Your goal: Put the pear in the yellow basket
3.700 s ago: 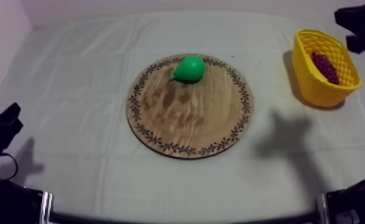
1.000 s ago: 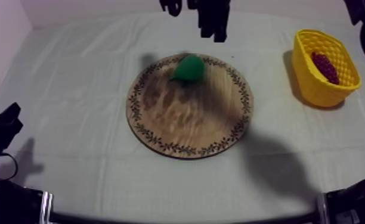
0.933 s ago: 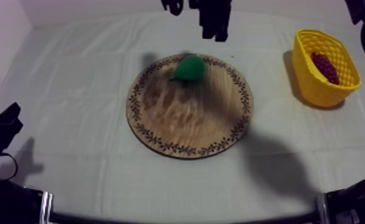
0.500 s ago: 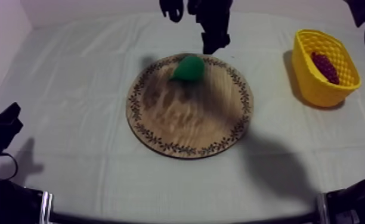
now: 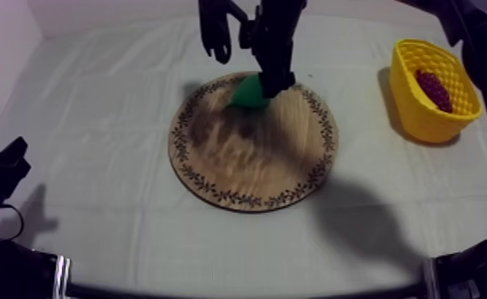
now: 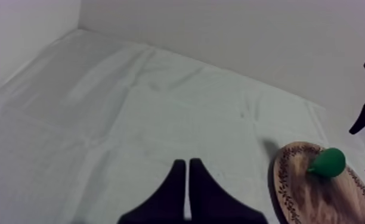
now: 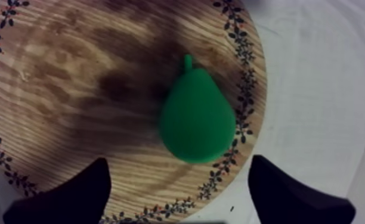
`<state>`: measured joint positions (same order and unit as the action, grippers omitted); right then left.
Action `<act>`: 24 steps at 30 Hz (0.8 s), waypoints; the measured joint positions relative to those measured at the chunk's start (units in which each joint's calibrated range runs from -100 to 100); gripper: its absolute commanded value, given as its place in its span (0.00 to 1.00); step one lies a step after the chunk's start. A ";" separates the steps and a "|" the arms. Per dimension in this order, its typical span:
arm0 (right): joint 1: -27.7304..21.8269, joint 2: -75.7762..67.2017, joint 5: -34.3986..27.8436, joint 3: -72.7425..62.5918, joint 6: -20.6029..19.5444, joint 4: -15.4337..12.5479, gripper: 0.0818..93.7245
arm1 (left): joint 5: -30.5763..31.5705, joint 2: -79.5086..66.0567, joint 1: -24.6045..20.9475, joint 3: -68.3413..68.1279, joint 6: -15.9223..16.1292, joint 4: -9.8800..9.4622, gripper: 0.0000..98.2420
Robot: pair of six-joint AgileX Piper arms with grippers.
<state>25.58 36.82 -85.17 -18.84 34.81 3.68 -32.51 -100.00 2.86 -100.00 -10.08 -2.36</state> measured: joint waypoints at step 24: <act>-0.55 11.46 4.70 -7.39 1.08 1.31 0.67 | 0.00 0.00 0.00 0.00 0.00 0.00 0.00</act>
<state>25.02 48.28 -80.47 -26.23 35.90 4.99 -32.51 -100.00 2.86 -100.00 -10.08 -2.36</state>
